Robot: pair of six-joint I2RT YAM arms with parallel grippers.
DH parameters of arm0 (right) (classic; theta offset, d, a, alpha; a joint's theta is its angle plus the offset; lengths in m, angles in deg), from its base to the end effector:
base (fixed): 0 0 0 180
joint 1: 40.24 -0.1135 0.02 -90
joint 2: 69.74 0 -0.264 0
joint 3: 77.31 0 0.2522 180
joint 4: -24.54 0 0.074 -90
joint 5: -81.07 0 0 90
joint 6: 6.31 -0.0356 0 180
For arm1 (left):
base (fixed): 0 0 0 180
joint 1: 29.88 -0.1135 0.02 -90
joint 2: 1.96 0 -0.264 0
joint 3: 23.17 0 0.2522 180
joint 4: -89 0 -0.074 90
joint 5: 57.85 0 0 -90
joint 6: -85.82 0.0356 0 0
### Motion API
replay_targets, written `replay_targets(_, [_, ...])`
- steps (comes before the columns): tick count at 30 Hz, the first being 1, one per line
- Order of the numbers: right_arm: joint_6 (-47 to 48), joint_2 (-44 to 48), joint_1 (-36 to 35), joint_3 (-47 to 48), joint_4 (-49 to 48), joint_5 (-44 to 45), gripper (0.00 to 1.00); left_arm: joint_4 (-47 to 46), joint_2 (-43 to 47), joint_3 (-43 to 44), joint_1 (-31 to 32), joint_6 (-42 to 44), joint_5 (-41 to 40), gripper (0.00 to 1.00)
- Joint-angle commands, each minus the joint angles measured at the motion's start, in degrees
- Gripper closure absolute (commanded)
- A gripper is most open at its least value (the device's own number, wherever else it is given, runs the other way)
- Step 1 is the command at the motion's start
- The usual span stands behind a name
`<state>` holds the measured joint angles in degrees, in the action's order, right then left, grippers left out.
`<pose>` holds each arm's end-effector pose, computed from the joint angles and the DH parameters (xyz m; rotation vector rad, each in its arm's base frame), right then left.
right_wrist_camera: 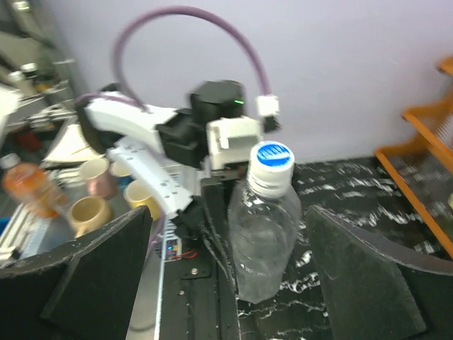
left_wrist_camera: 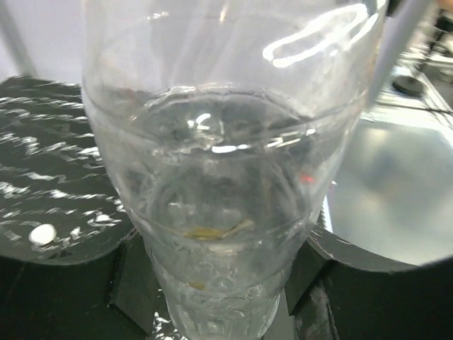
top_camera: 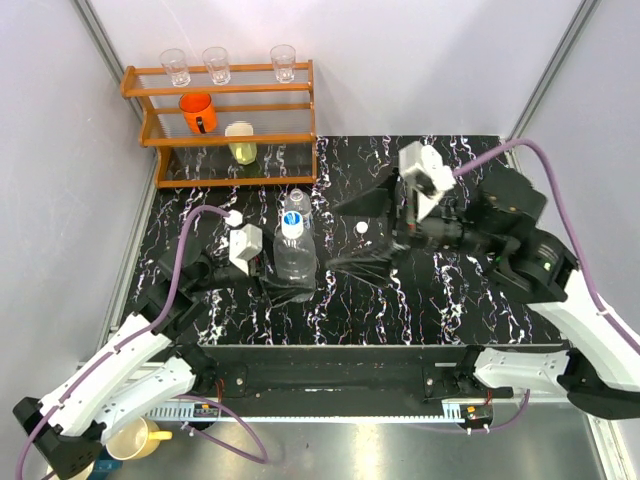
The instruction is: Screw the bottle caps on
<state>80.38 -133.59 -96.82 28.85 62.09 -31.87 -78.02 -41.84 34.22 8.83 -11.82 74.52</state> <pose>0.0967 0.1717 0.5291 -1.0105 1.2448 1.1246 0.1082 -0.1175 0.3666 1.0137 1.2839 -1.1801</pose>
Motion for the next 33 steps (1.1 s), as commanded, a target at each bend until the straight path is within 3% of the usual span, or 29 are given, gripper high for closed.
replay_targets(1, [1.29,-2.48,3.40,2.34,-2.44,-23.36,0.02,-8.19,-1.69,0.48,-0.31,-2.03,20.25,0.52])
replay_targets(6, [0.59,-8.12,3.93,6.38,-2.87,-30.75,0.06,-5.73,-3.98,2.68,-0.31,-1.95,26.01,0.52])
replay_targets(12, [-0.64,-11.64,3.93,6.30,-6.12,-32.78,0.09,-5.20,-4.68,3.47,-0.31,-1.59,28.73,0.52])
replay_targets(24, [-4.16,-10.77,3.93,1.21,-14.12,-34.28,0.24,-6.69,-4.60,2.24,-0.31,-2.55,26.01,0.54])
replay_targets(33, [-4.86,-9.80,4.02,-0.55,-15.97,-33.93,0.42,-8.10,-4.68,1.72,-0.31,-3.52,24.60,0.55])
